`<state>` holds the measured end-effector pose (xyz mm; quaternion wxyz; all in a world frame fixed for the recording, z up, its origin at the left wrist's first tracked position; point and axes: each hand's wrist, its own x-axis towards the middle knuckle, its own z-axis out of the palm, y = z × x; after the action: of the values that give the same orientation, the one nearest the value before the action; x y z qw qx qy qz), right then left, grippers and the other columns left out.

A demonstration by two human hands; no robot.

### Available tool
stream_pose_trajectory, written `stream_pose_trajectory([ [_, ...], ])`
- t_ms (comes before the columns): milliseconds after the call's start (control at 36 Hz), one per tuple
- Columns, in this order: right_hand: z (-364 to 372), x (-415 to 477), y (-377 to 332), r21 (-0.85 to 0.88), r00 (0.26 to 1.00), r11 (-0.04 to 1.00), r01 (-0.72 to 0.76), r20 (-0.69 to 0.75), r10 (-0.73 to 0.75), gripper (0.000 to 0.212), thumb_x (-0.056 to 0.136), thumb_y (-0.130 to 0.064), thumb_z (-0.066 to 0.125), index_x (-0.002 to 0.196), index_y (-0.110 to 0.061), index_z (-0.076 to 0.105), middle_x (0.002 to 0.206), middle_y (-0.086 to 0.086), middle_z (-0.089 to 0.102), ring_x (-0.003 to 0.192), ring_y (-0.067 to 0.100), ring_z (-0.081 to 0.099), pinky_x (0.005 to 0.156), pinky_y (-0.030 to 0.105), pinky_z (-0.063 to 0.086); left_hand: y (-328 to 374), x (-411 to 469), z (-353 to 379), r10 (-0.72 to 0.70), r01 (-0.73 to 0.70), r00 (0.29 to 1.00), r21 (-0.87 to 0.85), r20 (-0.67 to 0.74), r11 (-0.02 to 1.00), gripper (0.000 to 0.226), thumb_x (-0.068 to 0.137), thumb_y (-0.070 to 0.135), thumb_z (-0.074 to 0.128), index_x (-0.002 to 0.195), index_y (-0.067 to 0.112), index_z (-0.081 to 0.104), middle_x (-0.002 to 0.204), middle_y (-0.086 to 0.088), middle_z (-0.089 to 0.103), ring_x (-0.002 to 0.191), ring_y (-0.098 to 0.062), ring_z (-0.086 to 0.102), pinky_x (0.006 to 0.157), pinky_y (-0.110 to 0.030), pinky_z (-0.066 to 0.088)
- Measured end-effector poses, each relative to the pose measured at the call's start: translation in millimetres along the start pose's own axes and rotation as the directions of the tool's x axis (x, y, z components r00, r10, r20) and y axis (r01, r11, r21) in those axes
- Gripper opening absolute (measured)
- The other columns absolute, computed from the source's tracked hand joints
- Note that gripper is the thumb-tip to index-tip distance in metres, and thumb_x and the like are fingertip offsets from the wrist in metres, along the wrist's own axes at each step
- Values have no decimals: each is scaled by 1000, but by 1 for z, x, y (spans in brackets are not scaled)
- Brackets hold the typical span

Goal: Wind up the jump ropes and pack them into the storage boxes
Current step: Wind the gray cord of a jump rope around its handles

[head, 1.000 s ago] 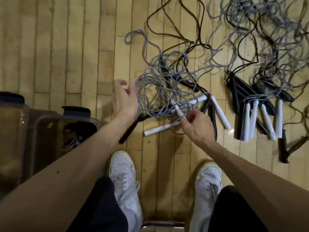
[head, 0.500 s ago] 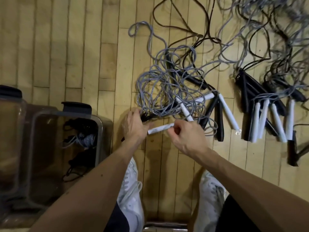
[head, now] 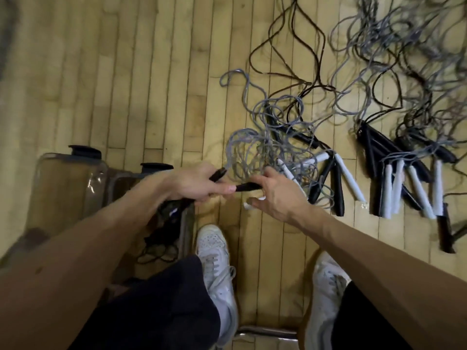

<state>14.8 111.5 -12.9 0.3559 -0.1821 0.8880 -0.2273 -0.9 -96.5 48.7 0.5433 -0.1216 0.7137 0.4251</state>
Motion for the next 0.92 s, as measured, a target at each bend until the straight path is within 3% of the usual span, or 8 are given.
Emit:
stream_pose_trajectory([
  [28, -56, -42, -35, -34, 985, 995, 90, -145, -94, 39, 95, -39, 66, 129, -20, 61, 108, 7, 48, 100, 30, 55, 77, 40, 48, 53, -76, -6, 74, -71, 994, 38, -80, 997, 34, 99, 31, 59, 94, -1, 69, 54, 5, 40, 46, -9, 37, 45, -22, 36],
  [111, -76, -46, -49, -20, 927, 982, 190, -326, -186, 26, 96, -33, 65, 104, -9, 69, 92, 5, 41, 84, 24, 43, 68, 39, 42, 74, -92, -14, 107, -119, 986, -92, -130, 989, 38, 99, 35, 59, 92, -2, 68, 58, 2, 38, 47, -10, 31, 43, -22, 30],
  [194, -101, -59, -64, -2, 952, 984, 180, -253, -175, 21, 96, -29, 60, 98, -9, 67, 94, 7, 54, 91, 26, 50, 77, 39, 43, 86, -111, -12, 130, -151, 972, -100, -197, 983, 31, 98, 32, 61, 87, 4, 67, 56, 5, 38, 45, -8, 32, 40, -21, 28],
  [361, -233, -161, -136, 146, 966, 970, 196, -198, -165, 17, 99, -29, 52, 93, -17, 62, 66, 0, 56, 52, 15, 49, 47, 26, 37, 177, -246, -2, 321, -413, 845, -140, -427, 900, 12, 98, 21, 62, 93, 10, 61, 57, 5, 32, 45, -8, 24, 36, -20, 21],
  [528, -346, -294, -200, 655, 947, 694, 299, -291, -133, 18, 102, -15, 49, 84, -16, 48, 58, -5, 32, 44, 10, 24, 40, 23, 20, 284, -392, 28, 484, -724, 603, -180, -634, 666, 28, 107, 31, 43, 97, 10, 58, 61, 4, 32, 41, -3, 24, 34, -15, 23],
  [611, -386, -353, -220, 708, 919, 592, 385, -352, -177, 18, 103, -13, 48, 85, -16, 43, 61, -2, 27, 46, 11, 19, 36, 21, 17, 318, -450, 43, 543, -844, 486, -204, -685, 496, 30, 107, 35, 42, 86, 15, 49, 61, 5, 32, 40, -3, 26, 33, -16, 25],
  [750, -422, -448, -239, 737, 911, 536, 412, -336, -239, 10, 104, -18, 50, 96, -12, 50, 65, -1, 34, 46, 10, 22, 35, 19, 21, 361, -547, 74, 536, -912, 404, -374, -741, 170, 34, 108, 35, 38, 79, 17, 45, 58, 6, 36, 39, -4, 30, 34, -16, 28],
  [917, -421, -518, -254, 757, 878, 446, 478, -412, -243, 12, 103, -22, 56, 105, -10, 54, 69, 1, 45, 53, 11, 35, 41, 20, 31, 358, -584, 147, 562, -913, 400, -265, -724, 309, 30, 104, 34, 47, 96, 12, 66, 75, 1, 56, 65, -11, 53, 63, -26, 47],
])
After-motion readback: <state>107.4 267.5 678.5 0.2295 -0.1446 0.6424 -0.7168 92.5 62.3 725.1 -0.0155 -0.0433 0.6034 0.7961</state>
